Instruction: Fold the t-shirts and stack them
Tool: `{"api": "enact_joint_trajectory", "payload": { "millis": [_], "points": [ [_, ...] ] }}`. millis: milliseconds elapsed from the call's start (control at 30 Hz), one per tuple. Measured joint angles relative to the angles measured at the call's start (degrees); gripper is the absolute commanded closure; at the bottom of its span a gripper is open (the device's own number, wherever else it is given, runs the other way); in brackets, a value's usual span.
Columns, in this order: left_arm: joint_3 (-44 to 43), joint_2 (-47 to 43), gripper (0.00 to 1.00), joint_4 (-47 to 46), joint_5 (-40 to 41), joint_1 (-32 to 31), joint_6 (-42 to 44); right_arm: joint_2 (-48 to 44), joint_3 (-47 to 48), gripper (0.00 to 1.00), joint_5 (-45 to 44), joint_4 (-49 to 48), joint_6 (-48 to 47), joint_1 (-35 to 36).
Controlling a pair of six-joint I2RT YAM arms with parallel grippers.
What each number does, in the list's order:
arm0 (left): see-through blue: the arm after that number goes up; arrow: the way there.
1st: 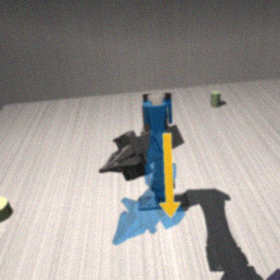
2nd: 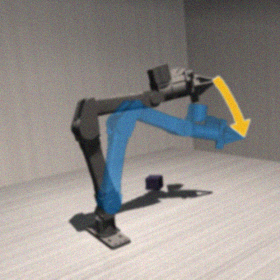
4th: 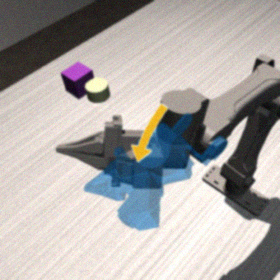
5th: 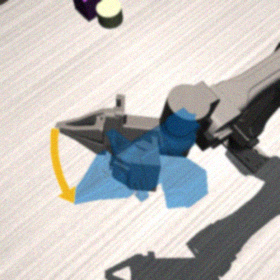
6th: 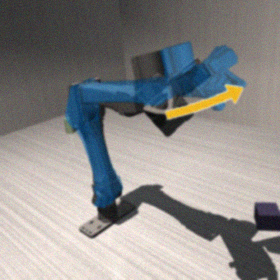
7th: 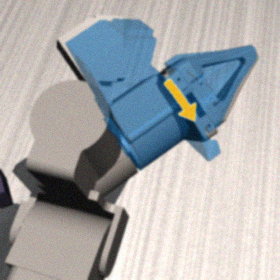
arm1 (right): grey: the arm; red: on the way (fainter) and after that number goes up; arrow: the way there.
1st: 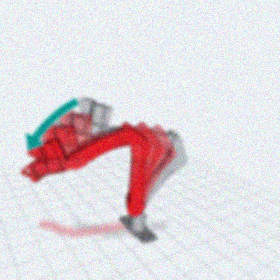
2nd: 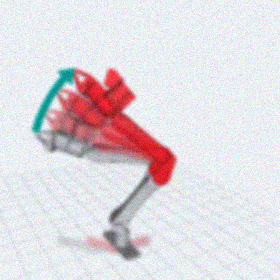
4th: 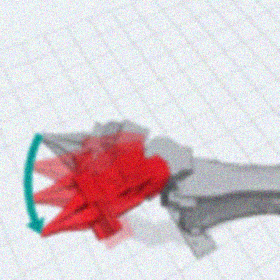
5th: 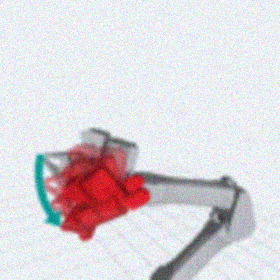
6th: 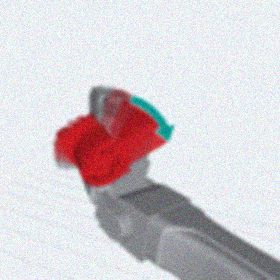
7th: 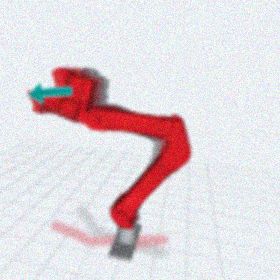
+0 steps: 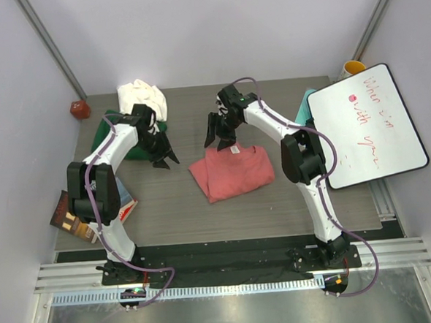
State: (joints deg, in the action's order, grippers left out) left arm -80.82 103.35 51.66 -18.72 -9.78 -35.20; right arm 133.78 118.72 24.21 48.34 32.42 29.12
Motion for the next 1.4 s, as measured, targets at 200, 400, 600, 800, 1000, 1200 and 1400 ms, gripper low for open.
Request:
{"api": "enact_joint_trajectory", "payload": {
  "millis": [200, 400, 600, 800, 1000, 1200, 1400],
  "points": [
    [0.6, -0.4, 0.58, -0.1, -0.4, 0.0, 0.0, 1.0, 0.0, 0.41, -1.8, 1.1, -0.7, -0.4],
    [0.7, -0.5, 0.58, -0.3, -0.6, 0.0, -0.2, 3.1, 0.0, 0.42, -2.1, 1.5, -0.9, -0.5],
    [0.7, -0.5, 0.58, -0.6, -0.9, 0.0, -0.3, 3.6, -0.1, 0.44, -0.6, 1.2, -0.8, -0.5],
    [1.4, -0.5, 0.58, -0.8, -1.1, 0.0, -0.4, 3.6, -2.1, 0.70, 1.6, -1.5, 0.2, -0.5],
    [1.6, -0.5, 0.58, -0.9, -1.9, 0.0, -0.4, 3.6, -3.4, 0.97, 3.4, -3.1, 1.2, -0.5],
    [2.0, -0.5, 0.58, -1.3, -2.0, 0.0, -0.4, 3.2, -4.5, 0.99, 5.2, -3.7, 1.8, -1.1],
    [2.5, -0.5, 0.58, -1.7, -2.6, 0.0, -0.6, -6.1, -6.0, 0.99, 7.5, -3.7, 3.2, -3.9]
  ]
}}
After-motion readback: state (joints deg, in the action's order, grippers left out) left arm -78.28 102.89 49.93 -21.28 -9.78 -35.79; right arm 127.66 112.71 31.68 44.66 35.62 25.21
